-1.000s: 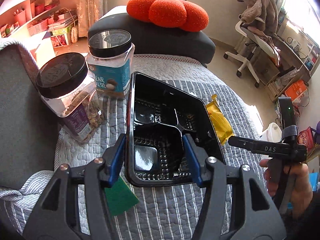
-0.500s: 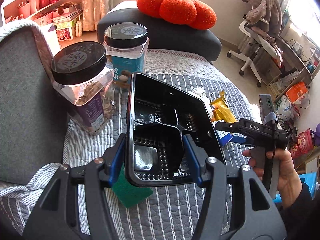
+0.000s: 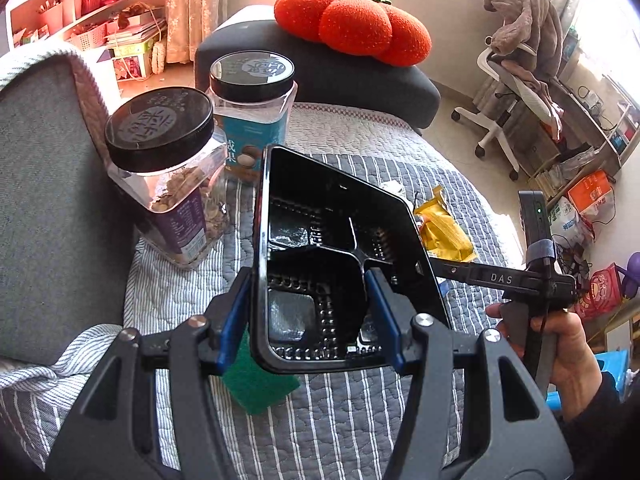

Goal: Collect trash
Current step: 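Grasp the red can with the right gripper while the left gripper holds the black tray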

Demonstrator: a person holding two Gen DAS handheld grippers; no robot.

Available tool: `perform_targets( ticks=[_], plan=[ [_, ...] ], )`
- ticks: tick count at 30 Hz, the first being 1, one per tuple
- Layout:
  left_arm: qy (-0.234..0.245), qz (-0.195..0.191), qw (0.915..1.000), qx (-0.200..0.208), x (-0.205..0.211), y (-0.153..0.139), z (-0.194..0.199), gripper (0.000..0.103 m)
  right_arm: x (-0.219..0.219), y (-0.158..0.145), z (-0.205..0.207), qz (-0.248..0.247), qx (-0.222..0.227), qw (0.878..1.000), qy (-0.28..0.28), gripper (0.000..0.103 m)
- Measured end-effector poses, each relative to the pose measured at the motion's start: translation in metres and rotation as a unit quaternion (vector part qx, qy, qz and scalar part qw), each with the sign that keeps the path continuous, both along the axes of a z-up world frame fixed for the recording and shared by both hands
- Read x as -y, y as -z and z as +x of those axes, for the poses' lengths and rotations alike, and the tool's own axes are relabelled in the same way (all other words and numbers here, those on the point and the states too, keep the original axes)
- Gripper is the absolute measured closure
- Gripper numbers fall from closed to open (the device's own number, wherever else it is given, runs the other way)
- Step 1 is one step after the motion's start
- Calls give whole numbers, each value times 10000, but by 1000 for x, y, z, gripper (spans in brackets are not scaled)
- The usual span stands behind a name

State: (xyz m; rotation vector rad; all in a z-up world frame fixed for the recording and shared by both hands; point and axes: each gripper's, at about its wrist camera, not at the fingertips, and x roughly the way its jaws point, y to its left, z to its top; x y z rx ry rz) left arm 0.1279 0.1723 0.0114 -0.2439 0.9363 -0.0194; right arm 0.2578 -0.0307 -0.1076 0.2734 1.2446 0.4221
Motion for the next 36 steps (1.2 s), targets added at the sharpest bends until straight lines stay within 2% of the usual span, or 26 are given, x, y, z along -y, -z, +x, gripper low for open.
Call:
perform_targets(
  ticks=[4,6,7,9,11,13,17,18,20,25,27,28,32,33,36],
  plan=[
    [-22,17,10000,-46,-2,2,1,45,-3,9,-2,37,-28,9999,-141,4],
    [-35,12,10000,-58,-2,2,2,45,-6,11,-4,5,-10,9997,-254,18],
    [-36,2,10000,-58,-1,2,2,45,-7,9,-6,14,22,9995,-306,22],
    [-12,-8,10000,-39,1,1,2,45,-4,0,-10,112,93,9991,-391,39],
    [18,-13,10000,-20,4,-1,1,45,-1,-8,-15,148,157,9986,-481,46],
    [26,-46,10000,4,5,-2,1,45,3,-13,-19,23,195,9985,-510,46],
    [-2,-76,9999,79,5,-7,-1,45,16,-10,-24,-949,203,9950,-219,40],
    [-7,-71,9999,90,5,-7,-2,45,21,-11,-26,-1018,214,9944,-158,40],
    [-14,-64,9999,90,2,-7,-3,45,24,-19,-29,-890,250,9957,-94,40],
    [-101,-78,9999,58,-7,-6,-5,45,-1,-42,-37,-457,601,9960,-482,43],
    [-126,-83,9999,50,-9,-5,-5,45,-18,-36,-34,-295,515,9964,-601,53],
    [-138,-89,9999,41,-10,-5,-6,45,-24,-30,-31,-268,437,9967,-637,55],
    [-153,-91,9998,26,-11,-4,-6,45,-46,2,-18,-545,142,9966,-598,55],
    [-162,-88,9998,21,-10,-4,-5,45,-48,9,-17,-553,57,9966,-601,52],
    [-187,-97,9998,9,-11,-4,-4,45,-49,11,-16,-411,74,9975,-565,53]
  ],
)
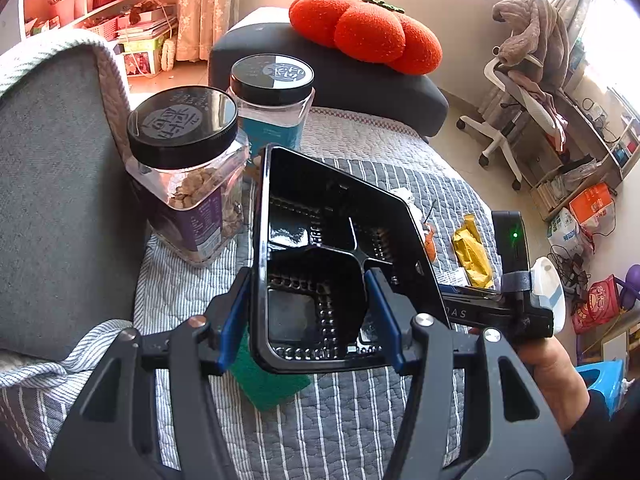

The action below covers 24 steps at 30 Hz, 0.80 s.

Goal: Collect trash
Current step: 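Grasp the red can with the right gripper while the left gripper holds the black tray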

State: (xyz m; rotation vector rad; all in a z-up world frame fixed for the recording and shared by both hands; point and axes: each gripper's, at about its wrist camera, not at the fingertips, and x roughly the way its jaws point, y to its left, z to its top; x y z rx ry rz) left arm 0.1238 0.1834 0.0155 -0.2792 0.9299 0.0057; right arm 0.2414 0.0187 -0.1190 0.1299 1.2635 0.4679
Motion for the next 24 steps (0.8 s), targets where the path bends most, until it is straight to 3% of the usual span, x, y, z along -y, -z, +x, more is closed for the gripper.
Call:
perform_targets(
  ticks=[10,11,12,13,17,19,20,21,22,24],
  plan=[
    [251,-165,9994,142,31,-9,5,45,53,-55,-27,238,98,9995,190,56],
    [304,-177,9993,154,37,-9,6,45,63,-58,-29,212,89,9994,271,61],
    [363,-185,9990,166,45,-10,8,45,73,-62,-31,165,89,9992,350,73],
    [427,-184,9988,174,52,-11,9,45,80,-64,-31,155,78,9990,423,102],
    [693,-134,9973,197,78,-12,14,45,118,-70,-40,-314,166,9971,667,95],
    [772,-114,9968,196,87,-11,16,45,133,-70,-46,-194,8,9974,692,90],
    [798,-105,9966,188,90,-11,16,45,138,-69,-52,-118,-55,9980,622,71],
    [821,-100,9964,181,92,-10,17,45,140,-68,-58,-134,-77,9985,522,46],
    [837,-94,9963,176,95,-10,17,45,137,-67,-63,-195,-85,9990,381,39],
    [851,-70,9962,167,96,-9,16,45,123,-61,-77,-417,-135,9990,-54,38]
  ],
)
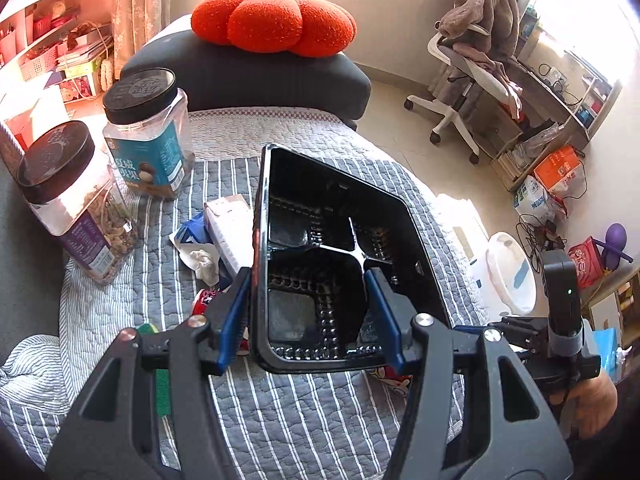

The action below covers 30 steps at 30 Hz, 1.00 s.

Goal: Collect trash
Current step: 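Grasp the red can with the right gripper while the left gripper holds the black tray, then carry the red can over the white bucket and open the right gripper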

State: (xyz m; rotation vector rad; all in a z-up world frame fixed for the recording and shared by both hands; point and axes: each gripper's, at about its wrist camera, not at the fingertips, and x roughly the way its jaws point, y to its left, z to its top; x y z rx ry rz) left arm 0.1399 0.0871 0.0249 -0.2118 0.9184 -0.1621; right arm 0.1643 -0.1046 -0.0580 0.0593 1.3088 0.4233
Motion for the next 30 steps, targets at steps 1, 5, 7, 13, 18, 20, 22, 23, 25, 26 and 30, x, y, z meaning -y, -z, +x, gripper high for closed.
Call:
perform_targets(
  ticks=[1,5,7,13,18,20,22,23,25,26,30],
  plan=[
    [0,20,10000,-7,0,1,-1,45,-9,7,-7,-119,-71,9996,-226,38],
    [-72,72,9999,-35,-5,2,-4,45,-38,40,-24,-693,-284,9941,-780,38],
    [-127,72,9999,-35,-9,1,-6,45,-44,52,-25,-872,-369,9923,-804,49],
    [-215,35,9998,-1,-17,-2,-12,45,-38,27,-24,-815,20,9949,-596,50],
    [-141,-87,9999,-17,-8,-2,-8,45,12,-6,-14,-532,309,9979,190,50],
    [-59,-111,9999,0,2,-2,-6,45,45,-21,-8,-469,435,9958,656,50],
    [53,-129,9999,23,14,-3,-4,45,86,-35,-10,-453,577,9895,1249,50],
    [114,-146,9998,32,20,-3,-4,45,108,-39,-11,-488,640,9845,1556,50],
    [252,-199,9995,51,35,-3,-2,45,154,-47,-17,-599,736,9717,2162,50],
    [329,-214,9992,56,43,-3,-1,45,181,-49,-20,-674,751,9638,2468,50],
    [655,-199,9976,80,78,-1,1,45,251,-39,-31,-756,548,9419,3227,50]
  ],
)
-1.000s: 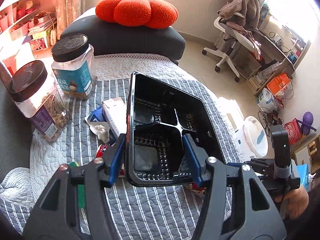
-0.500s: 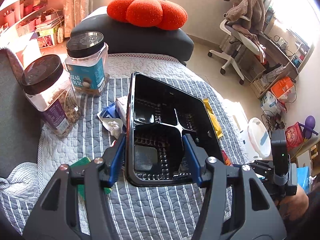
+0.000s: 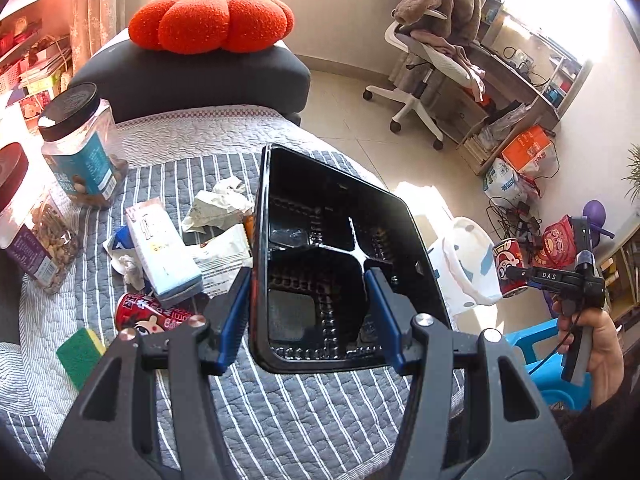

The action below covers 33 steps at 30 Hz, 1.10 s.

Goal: Collect trash
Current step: 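Carry the red can over the white bucket and open the right gripper, then lower the black tray into the white bucket and open the left gripper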

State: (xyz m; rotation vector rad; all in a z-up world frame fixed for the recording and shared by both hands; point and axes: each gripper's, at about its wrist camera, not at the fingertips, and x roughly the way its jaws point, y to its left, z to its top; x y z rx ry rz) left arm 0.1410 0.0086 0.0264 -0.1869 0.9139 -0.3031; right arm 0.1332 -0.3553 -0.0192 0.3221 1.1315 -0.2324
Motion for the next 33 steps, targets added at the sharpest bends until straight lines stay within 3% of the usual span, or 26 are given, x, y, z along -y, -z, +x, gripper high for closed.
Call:
perform_targets(
  ticks=[10,19,25,33],
  plan=[
    [606,187,9980,-23,75,14,6,45,28,24,-6,116,-178,9997,154,49],
    [1046,413,9937,5,129,25,10,45,41,7,-19,477,70,9983,319,48],
    [1507,628,9865,121,181,29,21,45,49,-9,-43,-39,137,9996,259,43],
    [1806,704,9810,41,245,44,43,45,83,-15,-70,-153,184,9983,532,40]
  ],
)
